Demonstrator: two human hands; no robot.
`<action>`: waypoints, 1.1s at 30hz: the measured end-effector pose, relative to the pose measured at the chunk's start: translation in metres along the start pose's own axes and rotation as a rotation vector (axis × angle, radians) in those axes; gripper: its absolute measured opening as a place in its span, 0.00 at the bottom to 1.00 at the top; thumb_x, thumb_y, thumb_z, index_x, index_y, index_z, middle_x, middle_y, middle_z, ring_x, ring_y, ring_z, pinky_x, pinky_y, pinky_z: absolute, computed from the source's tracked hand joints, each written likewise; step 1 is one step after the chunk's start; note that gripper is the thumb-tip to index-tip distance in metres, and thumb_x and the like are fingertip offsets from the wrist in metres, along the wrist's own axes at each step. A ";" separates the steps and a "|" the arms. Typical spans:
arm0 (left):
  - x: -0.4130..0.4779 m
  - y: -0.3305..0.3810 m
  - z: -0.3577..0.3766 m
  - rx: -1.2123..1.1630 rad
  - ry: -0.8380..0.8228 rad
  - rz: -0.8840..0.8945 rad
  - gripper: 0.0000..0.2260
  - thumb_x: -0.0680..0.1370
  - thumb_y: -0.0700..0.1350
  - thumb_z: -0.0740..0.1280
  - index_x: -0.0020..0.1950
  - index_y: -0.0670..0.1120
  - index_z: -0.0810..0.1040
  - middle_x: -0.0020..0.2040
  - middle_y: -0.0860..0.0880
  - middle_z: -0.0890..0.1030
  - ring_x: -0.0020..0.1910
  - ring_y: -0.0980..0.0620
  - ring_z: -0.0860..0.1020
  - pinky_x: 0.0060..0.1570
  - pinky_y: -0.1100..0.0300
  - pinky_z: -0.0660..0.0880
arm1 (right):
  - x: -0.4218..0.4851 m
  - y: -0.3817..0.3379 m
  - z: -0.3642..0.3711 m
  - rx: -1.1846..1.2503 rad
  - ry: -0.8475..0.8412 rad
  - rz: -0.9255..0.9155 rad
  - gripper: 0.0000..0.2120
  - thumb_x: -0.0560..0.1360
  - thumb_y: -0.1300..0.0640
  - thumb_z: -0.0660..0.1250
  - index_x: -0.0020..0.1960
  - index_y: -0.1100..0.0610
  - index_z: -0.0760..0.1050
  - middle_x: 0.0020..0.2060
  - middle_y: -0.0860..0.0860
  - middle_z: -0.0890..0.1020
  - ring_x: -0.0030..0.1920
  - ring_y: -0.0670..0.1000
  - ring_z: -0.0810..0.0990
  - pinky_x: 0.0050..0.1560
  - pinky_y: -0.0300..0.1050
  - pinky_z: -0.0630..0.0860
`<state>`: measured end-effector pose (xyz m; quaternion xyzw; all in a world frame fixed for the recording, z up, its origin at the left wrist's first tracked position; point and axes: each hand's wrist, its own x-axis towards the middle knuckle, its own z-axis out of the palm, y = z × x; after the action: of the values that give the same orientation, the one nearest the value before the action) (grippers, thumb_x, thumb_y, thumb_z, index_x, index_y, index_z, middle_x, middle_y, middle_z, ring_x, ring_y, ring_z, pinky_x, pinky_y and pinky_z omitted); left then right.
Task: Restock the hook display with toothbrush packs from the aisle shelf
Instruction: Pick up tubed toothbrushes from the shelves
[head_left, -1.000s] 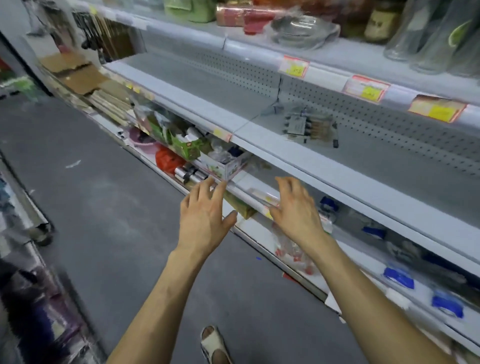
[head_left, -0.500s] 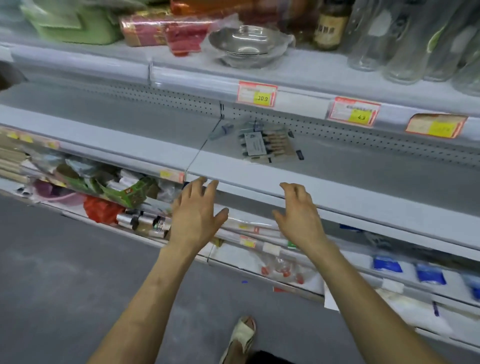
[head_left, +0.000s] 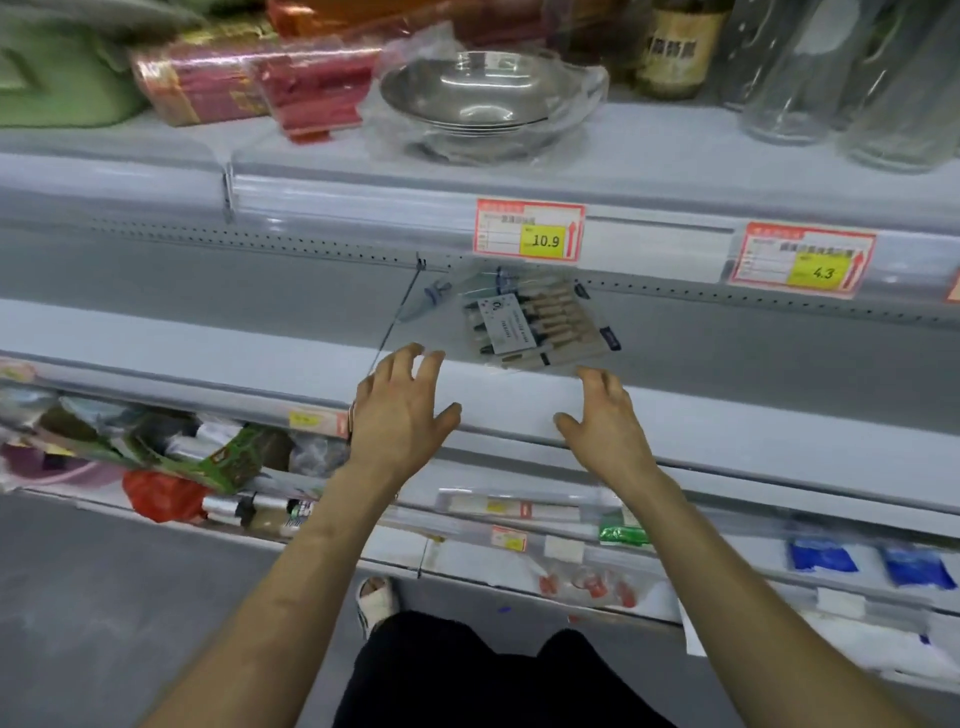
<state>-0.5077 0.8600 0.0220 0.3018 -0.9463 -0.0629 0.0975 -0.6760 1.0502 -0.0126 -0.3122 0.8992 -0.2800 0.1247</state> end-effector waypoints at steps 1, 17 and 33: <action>0.008 -0.004 0.006 0.002 0.000 0.018 0.31 0.80 0.58 0.70 0.79 0.50 0.66 0.79 0.45 0.67 0.77 0.41 0.66 0.71 0.42 0.68 | 0.008 0.001 0.005 0.023 0.019 0.011 0.30 0.81 0.54 0.69 0.79 0.57 0.62 0.75 0.58 0.66 0.74 0.62 0.67 0.70 0.54 0.70; 0.083 -0.063 0.062 -0.005 -0.025 0.087 0.29 0.79 0.56 0.70 0.77 0.48 0.70 0.76 0.43 0.70 0.73 0.39 0.70 0.68 0.41 0.70 | 0.096 -0.020 0.073 0.348 0.294 0.076 0.25 0.73 0.64 0.71 0.69 0.61 0.72 0.65 0.60 0.75 0.64 0.62 0.76 0.64 0.54 0.78; 0.166 -0.088 0.077 -0.022 0.003 0.063 0.30 0.78 0.52 0.71 0.78 0.47 0.68 0.79 0.41 0.64 0.77 0.38 0.63 0.70 0.39 0.67 | 0.111 -0.034 0.094 1.386 0.815 0.317 0.32 0.67 0.68 0.73 0.69 0.57 0.74 0.67 0.60 0.78 0.67 0.58 0.80 0.68 0.63 0.78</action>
<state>-0.6086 0.6967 -0.0446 0.2707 -0.9545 -0.0695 0.1041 -0.7071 0.9180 -0.0745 0.0929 0.5302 -0.8427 -0.0092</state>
